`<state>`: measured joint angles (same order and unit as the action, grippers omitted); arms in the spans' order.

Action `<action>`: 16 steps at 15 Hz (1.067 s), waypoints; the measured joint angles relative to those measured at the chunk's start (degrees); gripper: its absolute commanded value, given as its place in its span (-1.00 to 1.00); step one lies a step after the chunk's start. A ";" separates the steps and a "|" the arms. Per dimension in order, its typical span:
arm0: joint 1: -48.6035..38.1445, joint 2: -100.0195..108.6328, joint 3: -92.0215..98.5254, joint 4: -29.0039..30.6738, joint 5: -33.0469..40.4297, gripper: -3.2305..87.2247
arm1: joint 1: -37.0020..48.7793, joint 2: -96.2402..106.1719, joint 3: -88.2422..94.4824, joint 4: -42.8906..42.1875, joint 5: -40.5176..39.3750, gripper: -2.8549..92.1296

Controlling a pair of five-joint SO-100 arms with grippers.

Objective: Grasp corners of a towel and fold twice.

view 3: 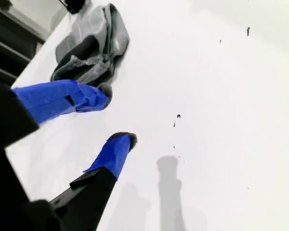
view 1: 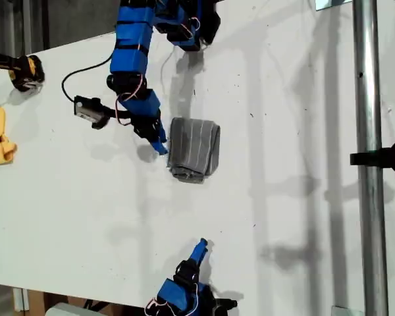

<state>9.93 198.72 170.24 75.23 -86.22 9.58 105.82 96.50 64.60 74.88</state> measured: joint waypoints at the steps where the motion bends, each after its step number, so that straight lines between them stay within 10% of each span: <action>1: 0.00 0.09 0.44 0.00 0.09 -0.59 | 0.35 8.79 9.84 -1.32 1.85 -0.94; 4: -0.35 0.09 3.43 -1.49 -0.44 -0.59 | -3.43 37.18 44.21 -7.29 12.39 -0.94; 9: -4.04 0.09 7.91 -1.05 -12.57 -0.59 | -7.29 77.17 69.96 10.28 23.55 -0.85; 13: -3.96 0.09 8.17 -0.70 22.06 -0.62 | -8.70 82.62 70.49 16.26 11.25 -0.85; 16: -3.96 0.09 8.17 -0.70 28.30 -0.62 | -9.84 82.62 70.49 16.61 11.07 -0.85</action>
<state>5.98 198.81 178.42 74.53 -57.92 -0.26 188.44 166.99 81.21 85.96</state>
